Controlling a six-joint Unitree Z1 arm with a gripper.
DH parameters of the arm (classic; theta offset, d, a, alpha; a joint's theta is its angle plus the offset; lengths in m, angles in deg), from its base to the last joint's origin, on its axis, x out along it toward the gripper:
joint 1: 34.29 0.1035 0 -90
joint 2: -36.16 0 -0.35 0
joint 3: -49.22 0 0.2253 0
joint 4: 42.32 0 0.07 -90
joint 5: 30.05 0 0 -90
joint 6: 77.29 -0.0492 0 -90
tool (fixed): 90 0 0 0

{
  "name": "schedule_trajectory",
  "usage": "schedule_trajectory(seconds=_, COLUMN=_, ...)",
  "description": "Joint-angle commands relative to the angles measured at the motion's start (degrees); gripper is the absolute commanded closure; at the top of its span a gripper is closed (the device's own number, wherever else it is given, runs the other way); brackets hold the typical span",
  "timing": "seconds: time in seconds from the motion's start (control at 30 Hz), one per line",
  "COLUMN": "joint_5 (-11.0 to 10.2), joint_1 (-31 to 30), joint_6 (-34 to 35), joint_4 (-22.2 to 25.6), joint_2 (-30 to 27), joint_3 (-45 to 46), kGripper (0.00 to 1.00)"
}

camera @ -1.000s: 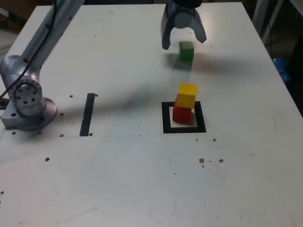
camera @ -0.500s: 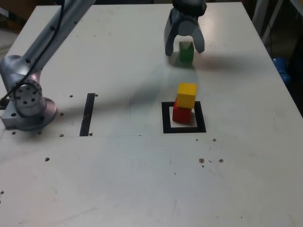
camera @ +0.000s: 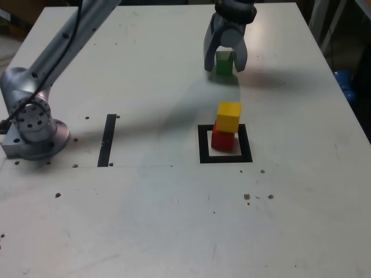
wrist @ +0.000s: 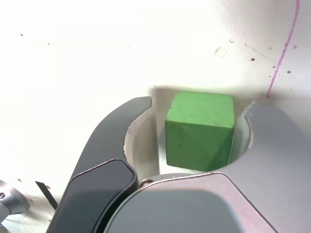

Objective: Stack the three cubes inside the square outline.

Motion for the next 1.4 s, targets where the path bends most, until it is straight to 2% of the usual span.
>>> schedule_trajectory(seconds=0.0, joint_5=-0.1, joint_1=0.0, joint_6=0.1, joint_4=0.5, joint_2=0.2, joint_3=-0.3, kGripper=0.71)
schedule_trajectory(seconds=0.53, joint_5=-0.6, joint_1=-0.3, joint_6=0.1, joint_4=1.4, joint_2=-1.7, joint_3=-0.1, kGripper=0.71)
schedule_trajectory(seconds=0.9, joint_5=-1.3, joint_1=-2.9, joint_6=0.7, joint_4=2.1, joint_2=-9.9, joint_3=5.0, kGripper=0.71)
schedule_trajectory(seconds=1.13, joint_5=-1.4, joint_1=-7.2, joint_6=3.0, joint_4=3.2, joint_2=-14.5, joint_3=8.2, kGripper=0.71)
schedule_trajectory(seconds=1.37, joint_5=0.5, joint_1=-14.0, joint_6=7.5, joint_4=3.5, joint_2=-19.8, joint_3=13.4, kGripper=0.71)
